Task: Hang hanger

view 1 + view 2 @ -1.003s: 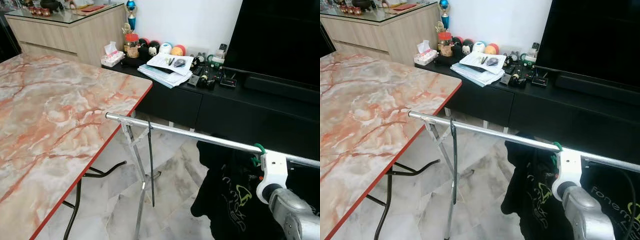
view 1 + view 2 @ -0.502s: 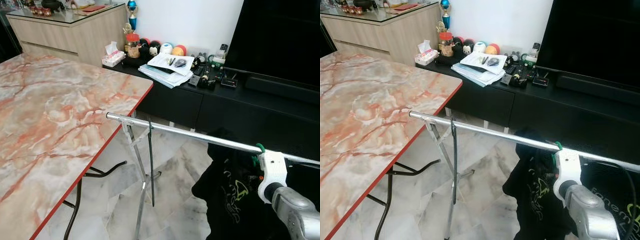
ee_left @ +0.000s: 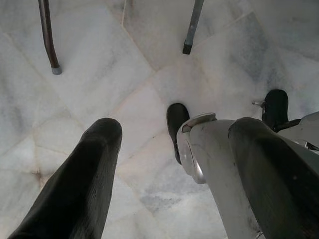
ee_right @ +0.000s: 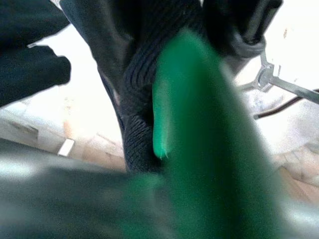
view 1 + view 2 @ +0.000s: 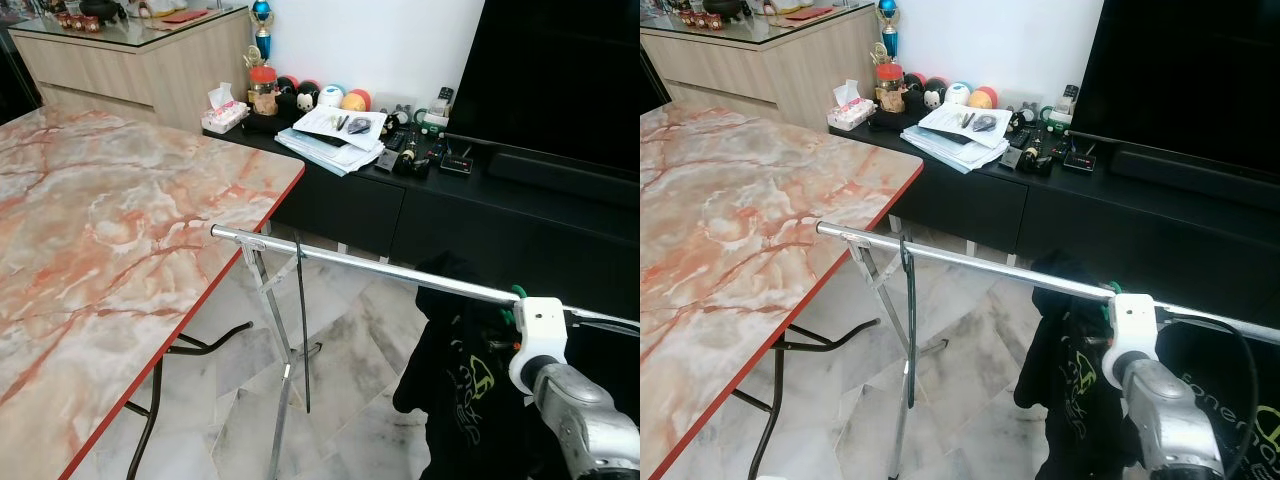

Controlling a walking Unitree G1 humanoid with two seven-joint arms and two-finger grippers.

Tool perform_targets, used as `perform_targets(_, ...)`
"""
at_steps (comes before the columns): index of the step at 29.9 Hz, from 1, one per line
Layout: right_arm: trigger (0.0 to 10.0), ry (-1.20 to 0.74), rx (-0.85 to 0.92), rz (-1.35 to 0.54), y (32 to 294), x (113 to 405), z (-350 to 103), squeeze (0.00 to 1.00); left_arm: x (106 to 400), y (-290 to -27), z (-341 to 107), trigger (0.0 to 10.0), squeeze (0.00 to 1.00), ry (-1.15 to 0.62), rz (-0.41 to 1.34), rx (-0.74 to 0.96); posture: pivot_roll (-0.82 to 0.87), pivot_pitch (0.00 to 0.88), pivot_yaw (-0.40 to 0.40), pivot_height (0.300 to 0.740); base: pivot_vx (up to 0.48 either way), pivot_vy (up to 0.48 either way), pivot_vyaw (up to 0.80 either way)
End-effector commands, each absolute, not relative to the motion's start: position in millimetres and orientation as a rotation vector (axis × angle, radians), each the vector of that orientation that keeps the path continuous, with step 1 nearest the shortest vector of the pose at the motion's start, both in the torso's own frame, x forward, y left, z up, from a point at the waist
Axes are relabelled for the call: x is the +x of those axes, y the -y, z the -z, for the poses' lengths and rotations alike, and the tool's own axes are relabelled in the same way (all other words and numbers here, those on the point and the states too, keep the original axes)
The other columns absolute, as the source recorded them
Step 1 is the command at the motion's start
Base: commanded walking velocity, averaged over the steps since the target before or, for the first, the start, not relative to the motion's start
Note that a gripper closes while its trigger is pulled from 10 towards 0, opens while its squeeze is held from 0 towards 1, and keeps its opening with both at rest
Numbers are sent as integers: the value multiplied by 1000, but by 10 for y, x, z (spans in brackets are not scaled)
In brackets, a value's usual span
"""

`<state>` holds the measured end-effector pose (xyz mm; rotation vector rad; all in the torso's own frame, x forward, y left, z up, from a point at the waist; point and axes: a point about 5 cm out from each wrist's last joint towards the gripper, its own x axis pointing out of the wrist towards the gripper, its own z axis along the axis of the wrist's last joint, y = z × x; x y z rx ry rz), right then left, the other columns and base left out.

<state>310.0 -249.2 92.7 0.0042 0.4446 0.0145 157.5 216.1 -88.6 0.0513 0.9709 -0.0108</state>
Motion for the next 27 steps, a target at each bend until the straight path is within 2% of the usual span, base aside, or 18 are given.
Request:
perform_targets(1,0,-430,18,-16,2484,3120,-932,0,1514,-2155,917,10000,0,-1004,8,45,57,87,2,740,0,0,0)
perform_targets(10,0,-424,40,-22,2442,3110,-879,0,1503,-1980,953,10000,0,-1010,27,39,56,88,3,740,0,0,0)
perform_targets(22,0,-418,76,-32,2303,3080,-795,0,1394,-1920,998,10000,0,-1022,32,37,57,88,1,740,0,0,0)
perform_targets(25,0,-358,103,26,2301,3069,-834,0,1380,-1912,1004,10000,0,-1025,33,37,55,89,0,740,0,0,0)
perform_targets(27,0,-240,127,112,2275,2994,-923,0,1400,-1929,995,10000,0,-1022,31,38,51,88,-3,740,0,0,0)
